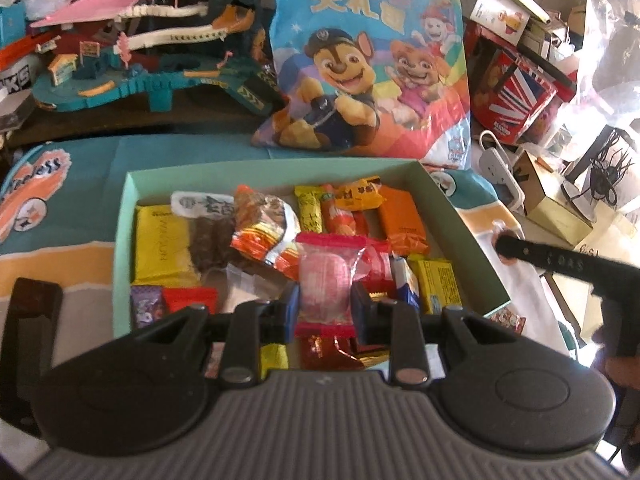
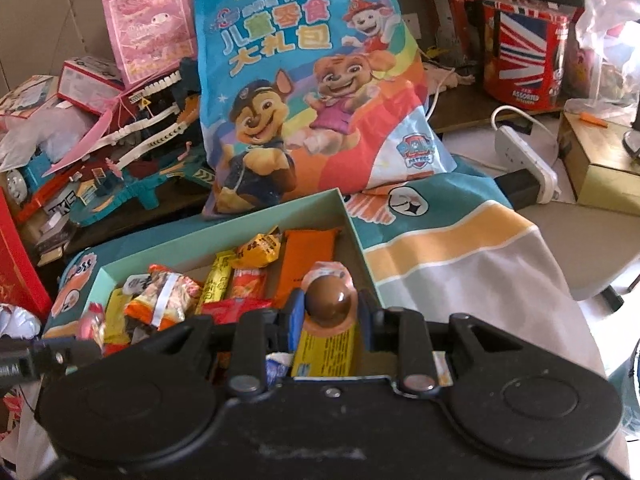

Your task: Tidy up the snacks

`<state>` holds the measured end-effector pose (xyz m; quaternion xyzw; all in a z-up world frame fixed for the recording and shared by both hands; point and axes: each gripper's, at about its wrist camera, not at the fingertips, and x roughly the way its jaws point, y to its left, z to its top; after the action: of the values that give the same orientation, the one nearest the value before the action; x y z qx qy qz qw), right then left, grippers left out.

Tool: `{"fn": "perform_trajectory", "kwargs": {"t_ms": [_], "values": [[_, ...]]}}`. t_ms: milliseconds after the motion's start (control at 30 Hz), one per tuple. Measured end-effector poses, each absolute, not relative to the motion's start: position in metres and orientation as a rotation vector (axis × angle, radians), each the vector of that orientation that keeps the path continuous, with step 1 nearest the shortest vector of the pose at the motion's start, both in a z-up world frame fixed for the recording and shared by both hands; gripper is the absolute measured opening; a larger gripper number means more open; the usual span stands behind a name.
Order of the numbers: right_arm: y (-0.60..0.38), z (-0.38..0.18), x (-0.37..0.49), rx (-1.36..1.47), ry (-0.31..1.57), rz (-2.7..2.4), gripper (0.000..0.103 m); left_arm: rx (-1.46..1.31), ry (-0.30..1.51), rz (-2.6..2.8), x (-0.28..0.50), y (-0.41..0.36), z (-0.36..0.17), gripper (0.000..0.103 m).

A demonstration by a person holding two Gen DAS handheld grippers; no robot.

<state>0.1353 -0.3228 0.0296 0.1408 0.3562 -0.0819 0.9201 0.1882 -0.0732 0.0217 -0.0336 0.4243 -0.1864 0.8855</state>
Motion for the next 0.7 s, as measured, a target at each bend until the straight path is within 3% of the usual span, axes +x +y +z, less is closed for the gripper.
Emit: {"fn": "perform_trajectory", "kwargs": {"t_ms": [67,100,133,167,200,233,400,700], "values": [[-0.326,0.025,0.147,0.290,0.738,-0.147,0.029,-0.069,0.899,-0.397,0.190,-0.077,0.015,0.028],[-0.327,0.023,0.152,0.293,0.738,-0.141,0.034,-0.062,0.904,-0.395,0.190,-0.079,0.012,0.037],[-0.328,0.021,0.155,0.299,0.734,-0.145,0.042,-0.052,0.904,-0.392,0.189,-0.082,0.009,0.062],[-0.329,0.020,0.157,0.305,0.732,-0.154,0.071,-0.040,0.899,-0.380,0.188,-0.084,0.006,0.075],[-0.330,0.018,0.157,0.314,0.727,-0.163,0.093,-0.029,0.889,-0.366,0.187,-0.085,0.003,0.092],[-0.330,0.017,0.156,0.325,0.714,-0.173,0.100,-0.021,0.881,-0.354,0.186,-0.086,0.002,0.097],[-0.331,0.011,0.148,0.348,0.723,-0.191,0.103,-0.012,0.904,-0.333,0.185,-0.087,-0.003,0.103],[-0.313,0.016,0.120,0.368,0.759,-0.176,0.103,-0.005,0.883,-0.318,0.164,-0.082,0.013,0.103]]}}
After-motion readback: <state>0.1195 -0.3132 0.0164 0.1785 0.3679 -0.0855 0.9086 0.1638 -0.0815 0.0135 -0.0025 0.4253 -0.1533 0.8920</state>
